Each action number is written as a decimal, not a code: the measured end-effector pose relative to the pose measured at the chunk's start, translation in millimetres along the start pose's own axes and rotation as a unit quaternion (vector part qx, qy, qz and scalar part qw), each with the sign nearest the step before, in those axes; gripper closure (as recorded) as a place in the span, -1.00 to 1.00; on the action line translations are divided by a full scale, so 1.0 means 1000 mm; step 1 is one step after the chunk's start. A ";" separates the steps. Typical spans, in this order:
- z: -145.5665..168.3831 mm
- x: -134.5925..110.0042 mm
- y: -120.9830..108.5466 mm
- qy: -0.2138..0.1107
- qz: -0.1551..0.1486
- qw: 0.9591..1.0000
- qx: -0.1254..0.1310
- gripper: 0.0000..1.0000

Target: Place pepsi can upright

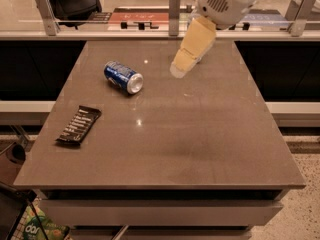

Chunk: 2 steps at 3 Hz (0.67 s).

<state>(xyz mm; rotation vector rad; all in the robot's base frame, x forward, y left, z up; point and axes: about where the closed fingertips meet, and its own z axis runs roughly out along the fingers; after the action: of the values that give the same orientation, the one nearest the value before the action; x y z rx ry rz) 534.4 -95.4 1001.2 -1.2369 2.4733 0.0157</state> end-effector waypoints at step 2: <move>0.051 -0.074 -0.001 0.096 0.046 0.991 0.076 -1.00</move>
Offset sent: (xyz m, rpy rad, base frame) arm 0.0635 0.0912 -0.0385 -0.4097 0.1212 -0.2504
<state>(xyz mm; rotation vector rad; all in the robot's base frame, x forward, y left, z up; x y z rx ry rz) 591.8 -30.5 978.1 -1.1061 2.6360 -0.2747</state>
